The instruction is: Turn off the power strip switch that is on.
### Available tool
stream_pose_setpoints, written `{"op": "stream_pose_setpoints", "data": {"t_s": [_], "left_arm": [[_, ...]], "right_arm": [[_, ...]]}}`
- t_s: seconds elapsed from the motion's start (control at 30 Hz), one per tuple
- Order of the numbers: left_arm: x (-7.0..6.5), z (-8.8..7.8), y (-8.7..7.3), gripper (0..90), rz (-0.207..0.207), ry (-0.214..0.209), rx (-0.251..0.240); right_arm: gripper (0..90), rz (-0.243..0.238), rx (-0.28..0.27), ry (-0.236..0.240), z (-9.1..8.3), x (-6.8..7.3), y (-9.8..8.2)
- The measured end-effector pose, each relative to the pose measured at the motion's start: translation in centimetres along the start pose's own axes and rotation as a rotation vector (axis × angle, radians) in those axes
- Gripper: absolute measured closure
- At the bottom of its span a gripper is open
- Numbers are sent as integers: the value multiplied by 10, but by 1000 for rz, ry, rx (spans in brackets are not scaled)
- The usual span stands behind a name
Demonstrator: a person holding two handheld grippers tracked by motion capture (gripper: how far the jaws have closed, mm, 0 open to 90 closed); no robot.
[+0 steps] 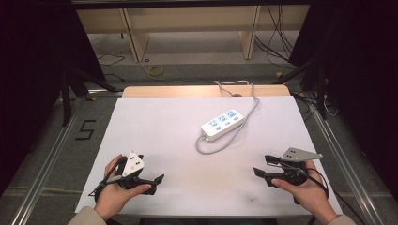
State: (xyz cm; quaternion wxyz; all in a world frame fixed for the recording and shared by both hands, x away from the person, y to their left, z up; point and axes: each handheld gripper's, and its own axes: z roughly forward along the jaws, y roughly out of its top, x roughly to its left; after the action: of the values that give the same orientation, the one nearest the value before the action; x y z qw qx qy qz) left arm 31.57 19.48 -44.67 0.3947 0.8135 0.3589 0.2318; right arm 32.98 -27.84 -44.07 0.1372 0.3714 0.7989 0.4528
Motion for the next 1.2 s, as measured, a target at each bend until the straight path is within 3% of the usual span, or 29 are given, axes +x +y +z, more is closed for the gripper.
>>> {"op": "stream_pose_setpoints", "data": {"t_s": [0.1, 0.4, 0.77, 0.83, 1.2], "left_arm": [[0, 0, 0, 20, -2, 3, 0], [4, 1, -2, 25, -12, 3, 7], [2, 1, -2, 27, 7, -3, 13], [3, 1, -2, 27, 13, 2, 17], [3, 1, -2, 31, -6, 3, 8]], "right_arm": [[346, -4, 14, -8, 0, -1, 2], [563, -40, 70, -61, 8, -3, 18], [796, -72, 23, -110, 14, -9, 42], [886, -77, 26, -130, 17, -10, 48], [900, -63, 66, -147, 26, -18, 63]]}}
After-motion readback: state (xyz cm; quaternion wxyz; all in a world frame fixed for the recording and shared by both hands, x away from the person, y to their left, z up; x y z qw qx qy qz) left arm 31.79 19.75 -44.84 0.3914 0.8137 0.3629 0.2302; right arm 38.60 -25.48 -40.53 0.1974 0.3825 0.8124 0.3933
